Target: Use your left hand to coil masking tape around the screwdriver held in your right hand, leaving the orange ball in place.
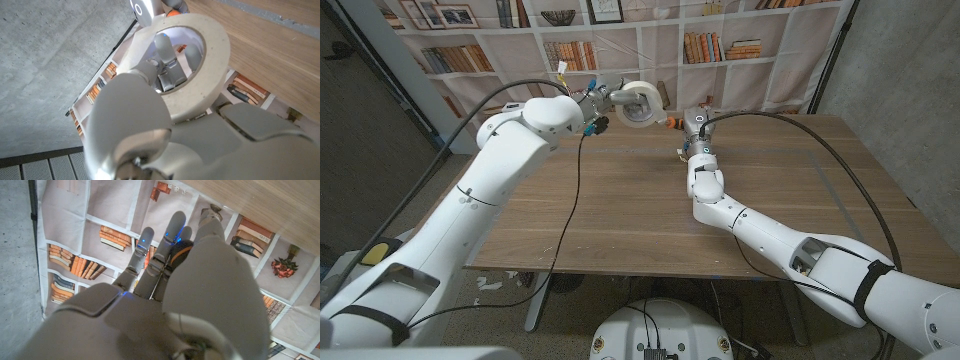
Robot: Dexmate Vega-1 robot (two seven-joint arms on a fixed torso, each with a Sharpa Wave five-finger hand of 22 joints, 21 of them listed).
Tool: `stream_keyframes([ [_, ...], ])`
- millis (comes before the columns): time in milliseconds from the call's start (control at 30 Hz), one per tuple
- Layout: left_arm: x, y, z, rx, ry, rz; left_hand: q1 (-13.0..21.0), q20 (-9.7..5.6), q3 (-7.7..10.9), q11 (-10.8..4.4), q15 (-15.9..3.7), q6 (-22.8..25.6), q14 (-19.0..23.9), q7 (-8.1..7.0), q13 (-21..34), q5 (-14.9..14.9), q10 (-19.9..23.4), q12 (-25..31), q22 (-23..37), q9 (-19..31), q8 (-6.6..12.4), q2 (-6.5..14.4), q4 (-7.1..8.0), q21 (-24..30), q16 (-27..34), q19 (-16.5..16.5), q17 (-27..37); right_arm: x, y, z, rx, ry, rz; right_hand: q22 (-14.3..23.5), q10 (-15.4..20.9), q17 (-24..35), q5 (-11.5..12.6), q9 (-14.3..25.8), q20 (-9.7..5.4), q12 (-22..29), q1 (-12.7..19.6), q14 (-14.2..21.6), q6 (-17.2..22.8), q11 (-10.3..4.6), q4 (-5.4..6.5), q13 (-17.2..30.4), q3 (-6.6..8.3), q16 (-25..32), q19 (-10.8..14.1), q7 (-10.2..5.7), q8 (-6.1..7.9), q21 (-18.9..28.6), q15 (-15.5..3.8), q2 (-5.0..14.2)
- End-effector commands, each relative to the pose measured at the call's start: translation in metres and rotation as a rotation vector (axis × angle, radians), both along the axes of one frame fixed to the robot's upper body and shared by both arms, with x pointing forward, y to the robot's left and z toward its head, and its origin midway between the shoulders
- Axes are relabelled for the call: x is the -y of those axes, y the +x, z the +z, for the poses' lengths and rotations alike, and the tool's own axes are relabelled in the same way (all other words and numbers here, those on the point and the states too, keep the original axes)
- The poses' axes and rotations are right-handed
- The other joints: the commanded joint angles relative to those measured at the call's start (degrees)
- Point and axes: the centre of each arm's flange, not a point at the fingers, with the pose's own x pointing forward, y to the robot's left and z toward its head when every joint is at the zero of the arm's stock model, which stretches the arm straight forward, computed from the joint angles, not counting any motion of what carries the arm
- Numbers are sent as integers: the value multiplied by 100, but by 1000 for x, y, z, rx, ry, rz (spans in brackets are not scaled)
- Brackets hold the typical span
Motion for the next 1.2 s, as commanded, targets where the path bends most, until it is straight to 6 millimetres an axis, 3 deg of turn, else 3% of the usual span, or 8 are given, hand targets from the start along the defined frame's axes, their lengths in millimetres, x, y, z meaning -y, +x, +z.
stream_keyframes([
  [33,-2,-3,-26,-83,22,-40,113,-12,-10,-61,-79,-12,128,6,-15,-44,119,-45,18,10,-38,-31,-12,59,-56,-33,-84,11,-2,12,45,52,-16,14,35,12,23,17,-841,-17,938,92,30,-21,16,12,-56,37,-14,35,46,53,-115,965],
  [200,-4,6,-33,-112,66,-56,114,4,-75,-67,-78,320,304,-91,-84,-98,267,-57,-3,-6,38,-77,48,65,-144,-119,-191,18,-5,14,57,71,-1,13,44,19,22,17,-841,-18,941,94,33,-20,21,17,-64,33,-22,31,46,59,-115,966],
  [433,-4,17,-40,-145,70,-96,4,54,-150,-117,-73,346,489,15,-150,-38,323,-92,-55,-57,-20,-119,151,-16,-196,-114,-224,22,-10,14,72,81,24,13,38,31,19,17,-842,-26,946,99,37,-41,28,30,-77,28,-38,18,44,67,-115,968],
  [767,-10,16,-56,-203,61,-3,-13,49,-191,-99,-70,500,600,-46,-188,20,395,-102,-71,-100,-11,-190,155,-68,-181,-91,-150,31,-16,13,89,99,45,12,46,46,17,17,-844,-40,954,99,32,-38,36,28,-94,18,-58,13,39,78,-114,970],
  [1200,-28,13,-70,-222,23,147,30,50,-210,-72,-75,516,618,-8,-226,44,423,-129,-60,-132,-52,-194,138,-74,-297,-79,-232,41,-29,20,147,123,101,13,48,68,14,17,-845,-54,968,104,26,-41,51,46,-118,4,-84,-3,32,99,-115,978],
])
